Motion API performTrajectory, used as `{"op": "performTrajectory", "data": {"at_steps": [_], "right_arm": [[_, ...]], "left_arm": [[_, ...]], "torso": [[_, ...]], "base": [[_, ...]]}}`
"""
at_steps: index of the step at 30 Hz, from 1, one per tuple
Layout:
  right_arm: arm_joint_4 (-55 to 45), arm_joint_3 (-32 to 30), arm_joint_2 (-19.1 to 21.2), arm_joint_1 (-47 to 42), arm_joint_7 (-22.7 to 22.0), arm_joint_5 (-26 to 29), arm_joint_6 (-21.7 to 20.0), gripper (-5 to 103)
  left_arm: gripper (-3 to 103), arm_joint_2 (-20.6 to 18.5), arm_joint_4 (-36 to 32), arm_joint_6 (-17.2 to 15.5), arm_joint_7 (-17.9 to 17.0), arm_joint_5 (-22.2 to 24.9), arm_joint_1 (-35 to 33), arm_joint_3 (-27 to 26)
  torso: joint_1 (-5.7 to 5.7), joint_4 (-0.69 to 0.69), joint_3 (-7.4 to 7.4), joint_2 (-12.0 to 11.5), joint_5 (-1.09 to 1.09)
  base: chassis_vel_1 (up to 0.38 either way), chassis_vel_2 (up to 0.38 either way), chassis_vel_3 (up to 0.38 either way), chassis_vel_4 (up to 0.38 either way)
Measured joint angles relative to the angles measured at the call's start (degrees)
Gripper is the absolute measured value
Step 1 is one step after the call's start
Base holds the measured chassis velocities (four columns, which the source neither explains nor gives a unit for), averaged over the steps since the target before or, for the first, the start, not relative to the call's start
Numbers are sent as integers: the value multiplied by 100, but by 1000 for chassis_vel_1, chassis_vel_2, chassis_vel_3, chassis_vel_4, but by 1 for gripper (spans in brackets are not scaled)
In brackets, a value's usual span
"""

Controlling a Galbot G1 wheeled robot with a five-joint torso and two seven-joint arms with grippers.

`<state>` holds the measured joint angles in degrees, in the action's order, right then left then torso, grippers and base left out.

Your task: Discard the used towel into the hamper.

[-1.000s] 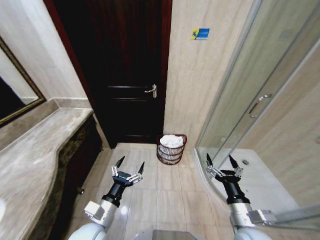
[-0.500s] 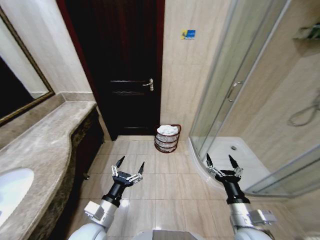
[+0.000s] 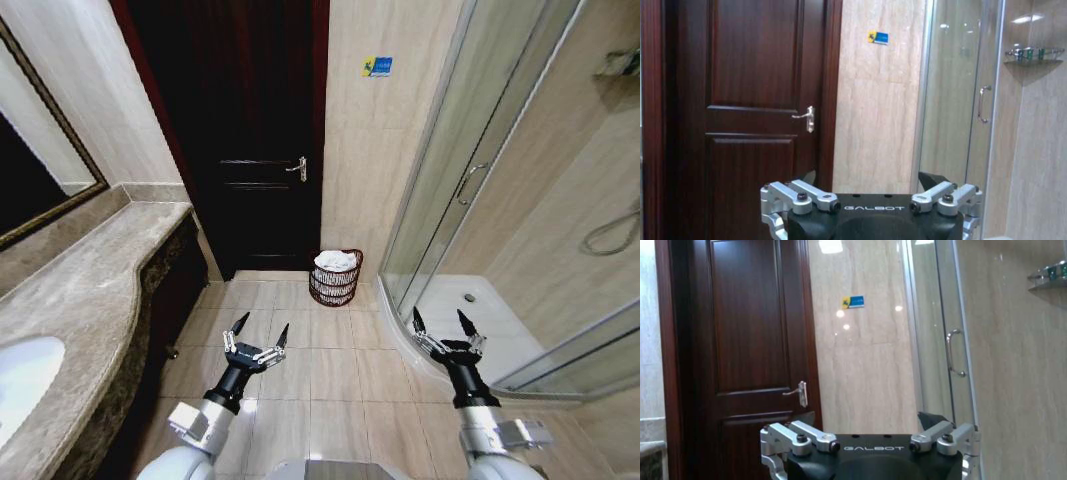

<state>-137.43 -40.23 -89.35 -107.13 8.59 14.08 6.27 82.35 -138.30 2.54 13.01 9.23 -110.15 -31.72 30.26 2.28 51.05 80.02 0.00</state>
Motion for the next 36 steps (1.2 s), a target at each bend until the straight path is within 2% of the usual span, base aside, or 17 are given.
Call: {"op": "performTrajectory", "data": {"at_steps": [17, 36], "right_arm": [[0, -1, 0, 0, 0, 0, 0, 100], [0, 0, 0, -2, 0, 0, 0, 100]], "left_arm": [[100, 1, 0, 0, 0, 0, 0, 0], [100, -1, 0, 0, 0, 0, -2, 0]], "torso": [[2, 0, 1, 0, 1], [-6, -1, -2, 4, -1]], "base": [[56, 53, -48, -58], [92, -86, -92, 88]]}}
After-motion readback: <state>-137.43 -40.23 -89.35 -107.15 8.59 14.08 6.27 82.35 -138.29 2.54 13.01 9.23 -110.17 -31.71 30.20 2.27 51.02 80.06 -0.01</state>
